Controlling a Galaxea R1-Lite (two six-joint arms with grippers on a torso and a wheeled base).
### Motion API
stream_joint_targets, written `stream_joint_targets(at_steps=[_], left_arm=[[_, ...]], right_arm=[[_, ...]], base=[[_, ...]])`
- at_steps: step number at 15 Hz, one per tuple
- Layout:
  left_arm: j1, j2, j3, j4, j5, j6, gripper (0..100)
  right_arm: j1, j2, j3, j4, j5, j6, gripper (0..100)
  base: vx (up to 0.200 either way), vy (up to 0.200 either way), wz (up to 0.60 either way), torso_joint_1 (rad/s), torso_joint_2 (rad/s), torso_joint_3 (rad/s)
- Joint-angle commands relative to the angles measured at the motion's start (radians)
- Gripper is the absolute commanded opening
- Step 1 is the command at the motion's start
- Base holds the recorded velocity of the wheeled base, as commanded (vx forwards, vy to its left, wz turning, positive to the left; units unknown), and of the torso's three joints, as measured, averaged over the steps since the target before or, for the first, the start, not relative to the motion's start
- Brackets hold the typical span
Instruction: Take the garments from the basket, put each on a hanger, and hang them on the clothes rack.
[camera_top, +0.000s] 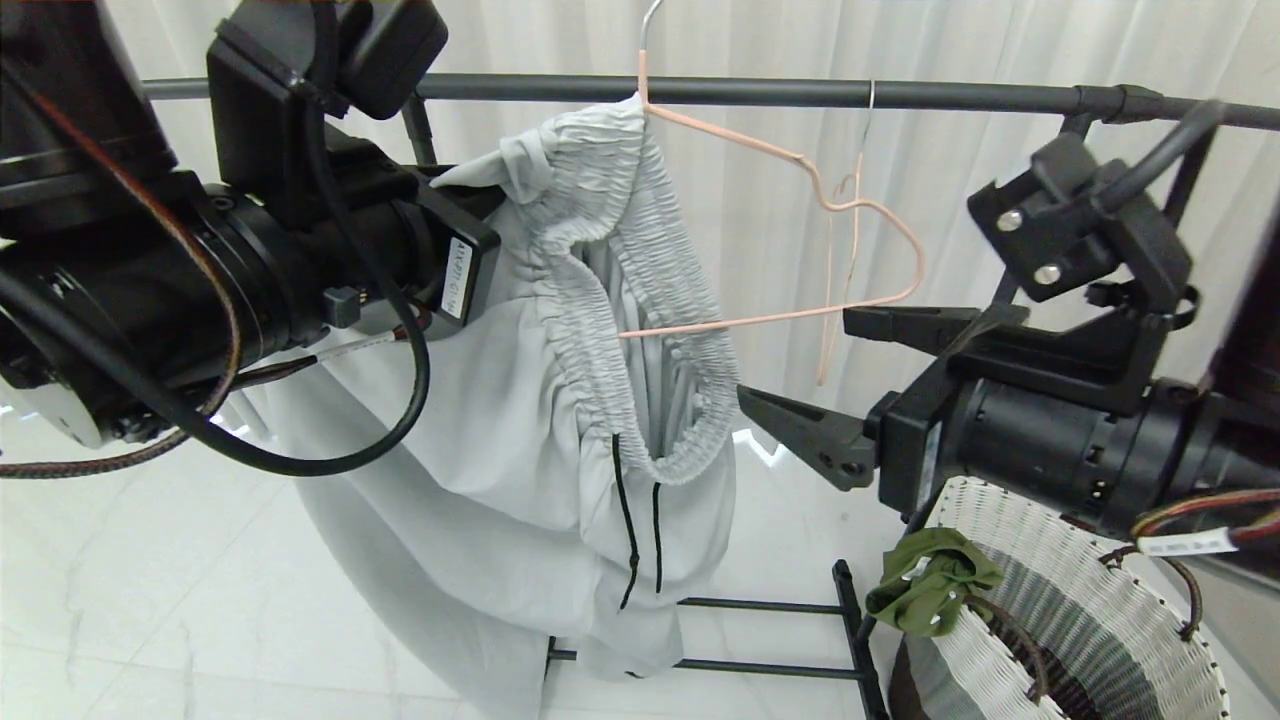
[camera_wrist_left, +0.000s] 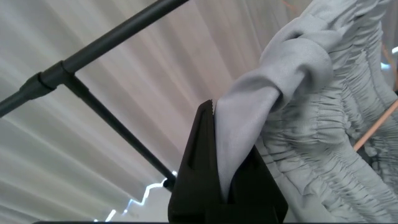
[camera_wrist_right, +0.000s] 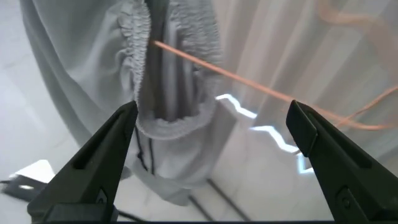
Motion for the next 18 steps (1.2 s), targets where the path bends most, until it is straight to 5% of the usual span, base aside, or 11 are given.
stream_joint_targets(at_steps=[1,16,17,18], left_arm=[[-0.012,0.003,0.0,-0.001,0.001,-0.002,0],[-0.044,0.001,-0.012,-0.04,0.002,0.009,0],[-0.043,0.001,-0.012,-0.04,0.002,0.009,0],[-0.043,0.001,-0.012,-0.04,0.002,0.009,0]], right_arm=[[0.009,0.092,-0.014,-0.002,-0.008,0.054,100],[-0.048,0.221,-0.086,-0.002,-0.077,0.182,100],[-0.048,0.221,-0.085,-0.002,-0.091,0.182,0],[-0.048,0.221,-0.083,-0.002,-0.103,0.182,0]], base=[[0.0,0.0,0.0,0.0,0.0,0.0],[0.0,0.0,0.0,0.0,0.0,0.0],[0.0,0.0,0.0,0.0,0.0,0.0],[0.0,0.0,0.0,0.0,0.0,0.0]])
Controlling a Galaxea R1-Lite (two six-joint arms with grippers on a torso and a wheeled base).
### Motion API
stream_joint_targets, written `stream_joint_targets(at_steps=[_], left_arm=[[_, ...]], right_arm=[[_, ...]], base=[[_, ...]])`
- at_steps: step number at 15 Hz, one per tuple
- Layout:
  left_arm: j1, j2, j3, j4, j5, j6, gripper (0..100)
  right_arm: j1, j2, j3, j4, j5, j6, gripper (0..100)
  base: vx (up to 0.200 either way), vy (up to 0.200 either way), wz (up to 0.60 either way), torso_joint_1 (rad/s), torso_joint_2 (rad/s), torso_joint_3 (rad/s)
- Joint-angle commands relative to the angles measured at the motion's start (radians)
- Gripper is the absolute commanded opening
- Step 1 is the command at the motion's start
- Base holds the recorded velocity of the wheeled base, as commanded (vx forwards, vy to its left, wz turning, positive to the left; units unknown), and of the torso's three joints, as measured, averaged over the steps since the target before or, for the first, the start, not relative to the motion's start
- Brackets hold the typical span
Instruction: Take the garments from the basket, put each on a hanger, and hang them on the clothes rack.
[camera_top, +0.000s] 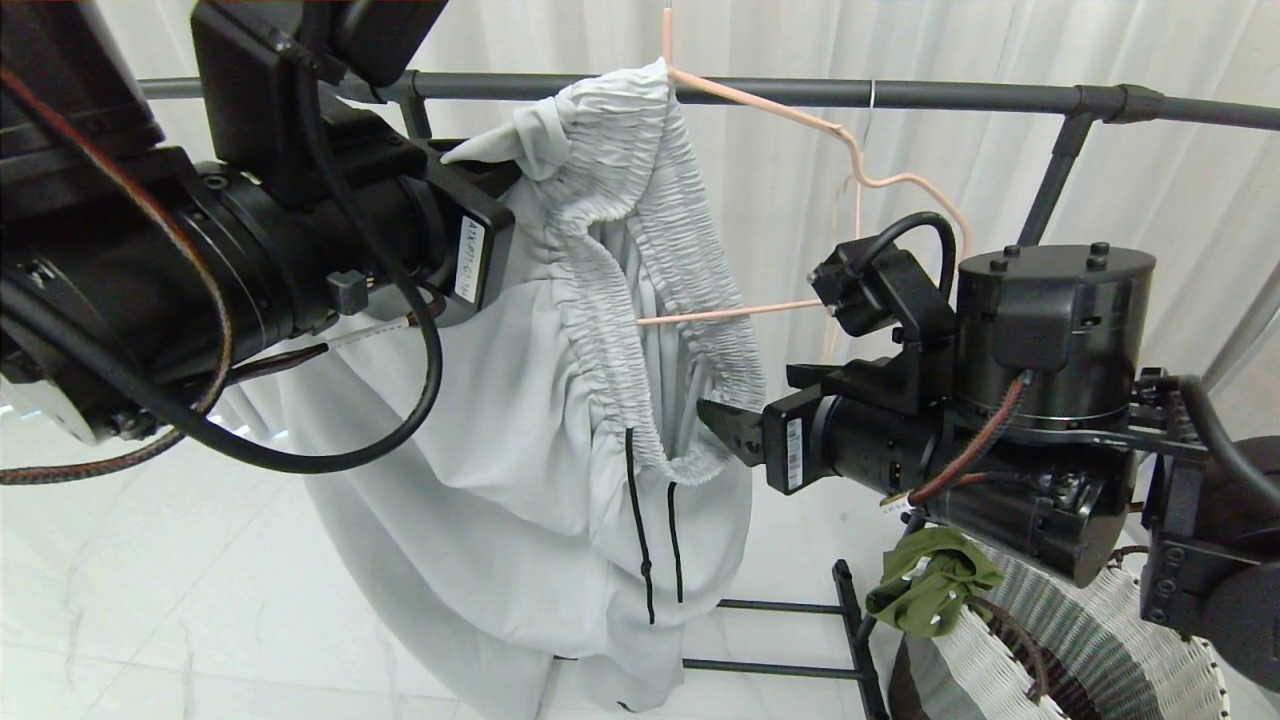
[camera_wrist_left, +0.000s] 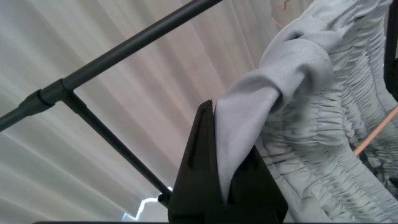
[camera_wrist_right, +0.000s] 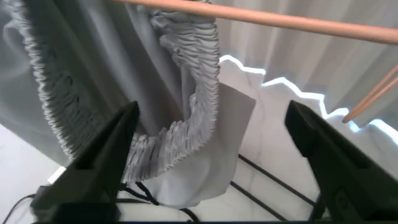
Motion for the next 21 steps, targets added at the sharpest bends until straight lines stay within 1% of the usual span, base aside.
stream_joint_targets(at_steps=[1,3,5,7,10,11,13,14,15,16,19,21], left_arm=[[-0.001,0.001,0.001,-0.001,0.001,0.0,0],[0.001,0.002,0.003,-0.001,0.001,0.0,0],[0.001,0.002,0.006,-0.001,0.001,0.0,0],[0.01,0.004,0.012,-0.001,0.002,0.0,0],[0.039,0.002,0.043,-0.007,0.001,0.018,0],[0.059,0.002,0.067,-0.047,0.001,0.052,0],[0.105,0.007,0.118,-0.133,0.001,0.121,0],[0.125,0.008,0.141,-0.171,-0.001,0.146,0],[0.131,0.008,0.15,-0.186,-0.001,0.152,0],[0.15,0.01,0.176,-0.223,-0.003,0.167,0],[0.174,0.007,0.195,-0.229,-0.003,0.19,0],[0.199,0.005,0.21,-0.234,-0.007,0.223,0]], right_arm=[[0.001,0.003,0.002,-0.001,-0.011,0.0,0],[-0.008,0.002,0.002,-0.001,-0.032,-0.002,0],[-0.028,-0.006,0.003,-0.001,-0.037,-0.006,0],[-0.061,-0.016,0.002,-0.001,-0.043,-0.015,0],[-0.128,-0.029,-0.001,-0.007,-0.047,-0.063,0],[-0.166,-0.036,-0.004,-0.007,-0.047,-0.077,0],[-0.216,-0.047,-0.004,-0.013,-0.047,-0.103,0],[-0.229,-0.049,-0.004,-0.028,-0.047,-0.112,0],[-0.234,-0.05,-0.004,-0.034,-0.047,-0.115,0],[-0.245,-0.05,-0.004,-0.04,-0.047,-0.126,0],[-0.245,-0.05,-0.006,-0.042,-0.046,-0.137,0],[-0.246,-0.052,-0.006,-0.059,-0.046,-0.144,0]], base=[[0.0,0.0,0.0,0.0,0.0,0.0],[0.0,0.0,0.0,0.0,0.0,0.0],[0.0,0.0,0.0,0.0,0.0,0.0],[0.0,0.0,0.0,0.0,0.0,0.0],[0.0,0.0,0.0,0.0,0.0,0.0],[0.0,0.0,0.0,0.0,0.0,0.0],[0.0,0.0,0.0,0.0,0.0,0.0],[0.0,0.0,0.0,0.0,0.0,0.0],[0.0,0.0,0.0,0.0,0.0,0.0],[0.0,0.0,0.0,0.0,0.0,0.0],[0.0,0.0,0.0,0.0,0.0,0.0],[0.0,0.0,0.0,0.0,0.0,0.0]])
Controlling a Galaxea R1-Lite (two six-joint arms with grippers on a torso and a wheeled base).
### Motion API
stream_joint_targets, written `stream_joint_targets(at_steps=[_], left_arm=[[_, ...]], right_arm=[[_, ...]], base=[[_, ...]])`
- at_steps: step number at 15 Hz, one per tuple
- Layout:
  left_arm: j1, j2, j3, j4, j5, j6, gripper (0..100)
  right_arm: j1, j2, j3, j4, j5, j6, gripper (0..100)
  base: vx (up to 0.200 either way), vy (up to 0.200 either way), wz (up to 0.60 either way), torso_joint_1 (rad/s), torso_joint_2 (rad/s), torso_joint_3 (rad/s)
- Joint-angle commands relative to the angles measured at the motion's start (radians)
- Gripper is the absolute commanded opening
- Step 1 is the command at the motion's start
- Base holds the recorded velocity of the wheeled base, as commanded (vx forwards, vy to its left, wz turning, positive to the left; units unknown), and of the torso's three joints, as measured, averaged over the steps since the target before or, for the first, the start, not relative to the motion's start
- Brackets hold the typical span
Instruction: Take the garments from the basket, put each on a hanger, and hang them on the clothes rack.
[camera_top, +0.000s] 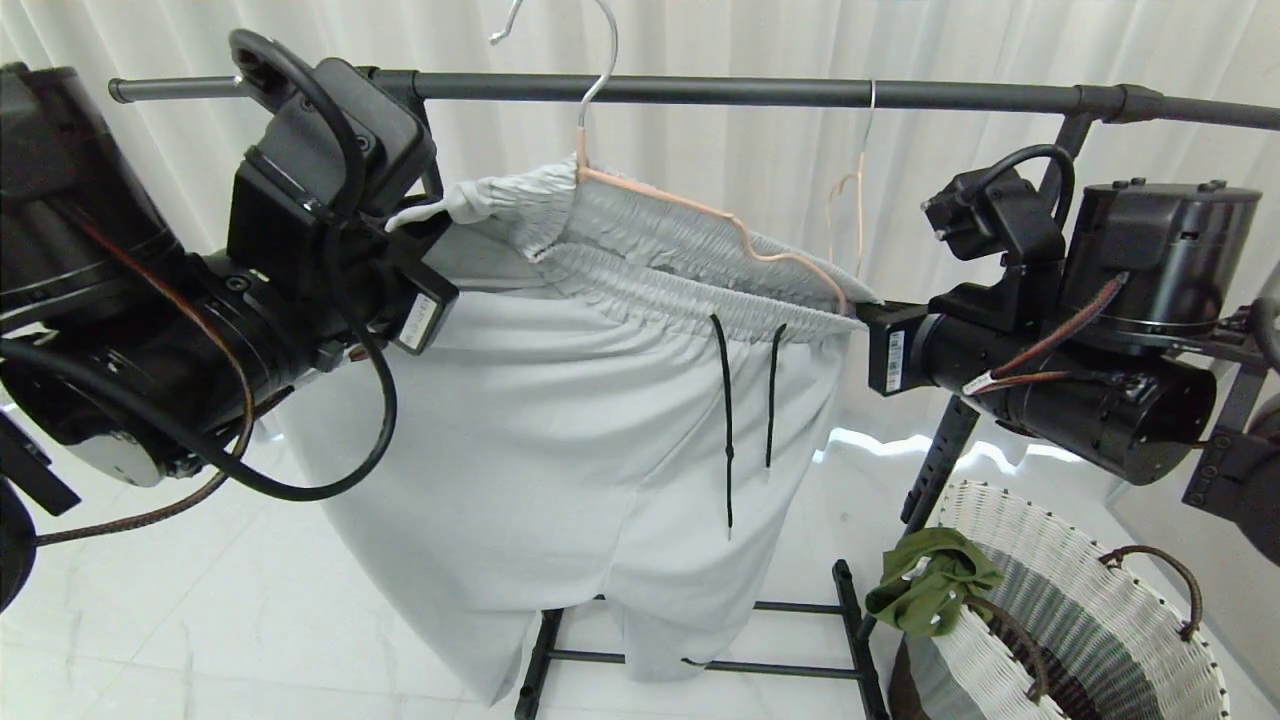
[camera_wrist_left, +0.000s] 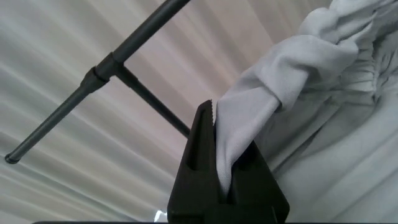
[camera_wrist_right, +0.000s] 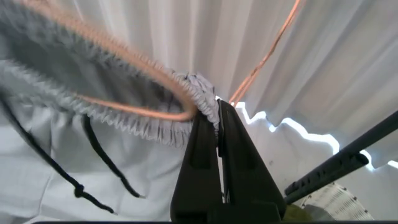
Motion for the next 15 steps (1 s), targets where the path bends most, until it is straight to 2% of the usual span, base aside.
stream_joint_targets(at_steps=[1,5,7,9,11,12,13,15], left_arm=[[0.023,-0.001,0.016,-0.012,-0.001,0.024,0],[0.032,0.001,0.059,-0.032,0.001,0.047,0],[0.029,0.015,0.062,-0.032,0.007,0.033,0],[0.016,0.027,0.052,-0.034,0.019,-0.053,0],[-0.014,0.032,0.049,-0.034,0.137,-0.131,0],[-0.023,0.035,0.048,-0.032,0.16,-0.149,0],[-0.057,0.039,0.039,-0.034,0.217,-0.206,0],[-0.096,0.044,0.033,-0.034,0.238,-0.218,0]], right_arm=[[-0.002,-0.005,0.0,-0.006,0.002,-0.001,0],[0.01,-0.035,-0.002,-0.005,0.016,-0.029,0],[0.039,-0.069,0.001,-0.002,0.062,-0.066,0],[0.091,-0.11,0.007,0.014,0.093,-0.078,0],[0.174,-0.15,0.01,0.06,0.096,-0.08,0],[0.196,-0.156,0.01,0.07,0.096,-0.081,0],[0.277,-0.164,0.01,0.092,0.094,-0.095,0],[0.338,-0.147,0.024,0.092,0.094,-0.132,0]], base=[[0.0,0.0,0.0,0.0,0.0,0.0],[0.0,0.0,0.0,0.0,0.0,0.0],[0.0,0.0,0.0,0.0,0.0,0.0],[0.0,0.0,0.0,0.0,0.0,0.0],[0.0,0.0,0.0,0.0,0.0,0.0],[0.0,0.0,0.0,0.0,0.0,0.0],[0.0,0.0,0.0,0.0,0.0,0.0],[0.0,0.0,0.0,0.0,0.0,0.0]])
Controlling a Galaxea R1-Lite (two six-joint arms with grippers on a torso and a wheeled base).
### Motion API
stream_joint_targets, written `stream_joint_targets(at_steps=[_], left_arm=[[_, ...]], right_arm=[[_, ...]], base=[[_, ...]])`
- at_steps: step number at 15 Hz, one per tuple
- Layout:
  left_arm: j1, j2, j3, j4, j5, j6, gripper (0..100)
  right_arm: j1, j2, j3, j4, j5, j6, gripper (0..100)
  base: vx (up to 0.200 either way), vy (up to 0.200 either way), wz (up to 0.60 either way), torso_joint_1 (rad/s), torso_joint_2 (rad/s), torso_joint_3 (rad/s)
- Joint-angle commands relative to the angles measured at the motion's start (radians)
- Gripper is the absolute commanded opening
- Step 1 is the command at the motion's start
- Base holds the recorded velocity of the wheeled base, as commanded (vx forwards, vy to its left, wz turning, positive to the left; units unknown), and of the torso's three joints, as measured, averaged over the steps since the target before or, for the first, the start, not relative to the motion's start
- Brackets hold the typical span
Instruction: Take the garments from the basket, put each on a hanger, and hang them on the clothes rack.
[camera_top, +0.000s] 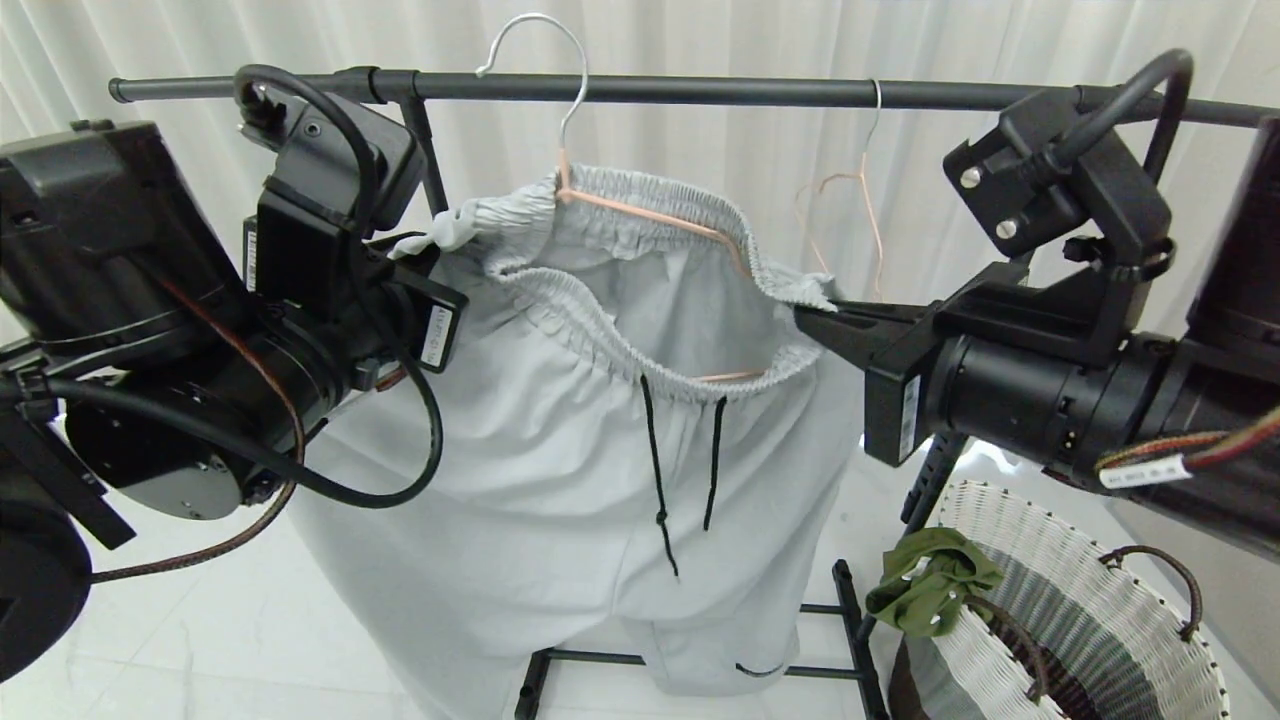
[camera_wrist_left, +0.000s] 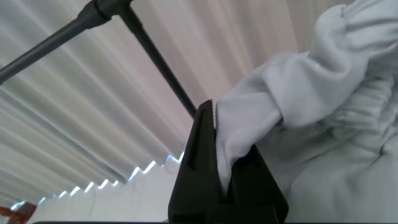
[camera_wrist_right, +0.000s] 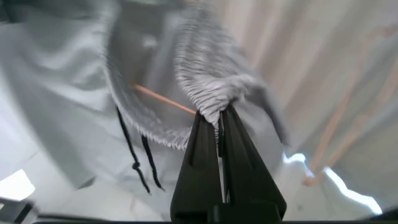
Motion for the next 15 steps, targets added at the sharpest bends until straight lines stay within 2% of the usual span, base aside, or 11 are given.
stream_joint_targets(at_steps=[1,10,11,15], left_arm=[[-0.035,0.008,-0.011,-0.001,0.003,-0.003,0],[-0.067,0.01,-0.037,-0.001,0.005,-0.003,0],[-0.067,0.008,-0.037,-0.001,0.005,-0.003,0],[-0.067,0.007,-0.034,-0.001,0.005,-0.004,0]], right_arm=[[0.059,0.017,0.017,-0.004,0.001,-0.023,0],[0.142,0.112,0.011,-0.043,-0.006,-0.022,0],[0.148,0.124,0.011,-0.056,-0.008,-0.022,100],[0.142,0.109,0.034,-0.057,-0.014,-0.022,100]], base=[[0.0,0.0,0.0,0.0,0.0,0.0],[0.0,0.0,0.0,0.0,0.0,0.0],[0.0,0.0,0.0,0.0,0.0,0.0],[0.0,0.0,0.0,0.0,0.0,0.0]])
